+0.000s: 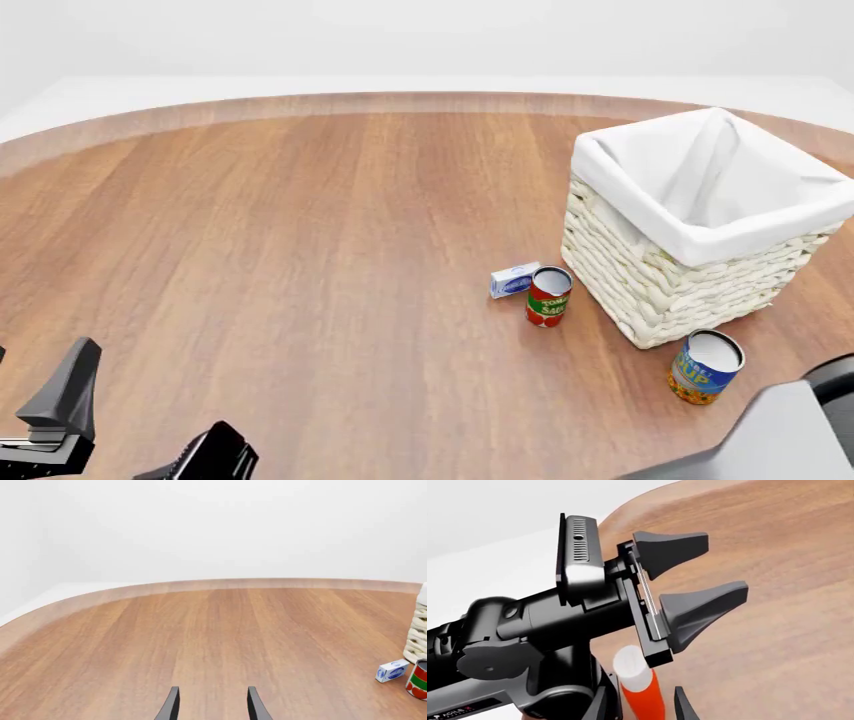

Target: Pick up the ketchup, and put it in the basket.

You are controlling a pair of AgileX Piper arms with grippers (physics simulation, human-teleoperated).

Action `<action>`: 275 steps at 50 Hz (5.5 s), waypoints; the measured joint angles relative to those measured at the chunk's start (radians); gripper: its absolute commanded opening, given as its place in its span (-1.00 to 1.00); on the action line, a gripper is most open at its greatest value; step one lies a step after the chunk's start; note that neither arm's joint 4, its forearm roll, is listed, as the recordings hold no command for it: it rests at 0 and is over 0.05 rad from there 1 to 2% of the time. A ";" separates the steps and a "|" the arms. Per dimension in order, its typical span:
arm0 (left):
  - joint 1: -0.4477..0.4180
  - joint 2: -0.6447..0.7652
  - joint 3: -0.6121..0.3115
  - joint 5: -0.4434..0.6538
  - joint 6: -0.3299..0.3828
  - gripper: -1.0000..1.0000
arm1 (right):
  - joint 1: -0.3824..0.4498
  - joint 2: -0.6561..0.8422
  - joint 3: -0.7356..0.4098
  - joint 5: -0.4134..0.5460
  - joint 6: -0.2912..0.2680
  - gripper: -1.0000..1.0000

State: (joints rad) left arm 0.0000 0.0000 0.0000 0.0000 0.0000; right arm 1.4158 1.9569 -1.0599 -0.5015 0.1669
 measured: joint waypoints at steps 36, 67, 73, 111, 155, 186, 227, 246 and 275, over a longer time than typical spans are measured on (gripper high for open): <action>0.000 0.000 0.000 0.000 0.000 1.00 | -0.007 0.059 -0.048 0.008 0.016 1.00; 0.000 0.000 0.000 0.000 0.000 1.00 | -0.008 0.111 -0.095 0.007 0.027 1.00; 0.000 0.000 0.000 0.000 0.000 1.00 | -0.006 0.120 -0.103 0.006 0.030 1.00; 0.000 0.000 0.000 0.000 0.000 1.00 | -0.010 0.162 -0.147 -0.010 0.043 -1.00; 0.000 0.000 0.000 0.000 0.000 1.00 | -0.063 0.096 -0.085 -0.059 0.031 -1.00; 0.000 0.000 -0.001 0.000 0.000 1.00 | -0.141 0.056 -0.069 -0.076 0.039 -1.00; 0.000 0.000 0.000 0.000 0.000 1.00 | -0.305 -0.055 -0.029 -0.094 0.024 -1.00; 0.000 0.000 0.000 0.000 0.000 1.00 | -0.349 -0.123 0.013 -0.098 0.001 -1.00; 0.000 0.000 0.000 0.000 0.000 1.00 | -0.386 -0.249 0.080 -0.086 -0.035 -1.00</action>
State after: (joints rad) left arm 0.0000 0.0000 0.0000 0.0000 0.0000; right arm 1.0296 1.7079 -0.9800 -0.5875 0.1323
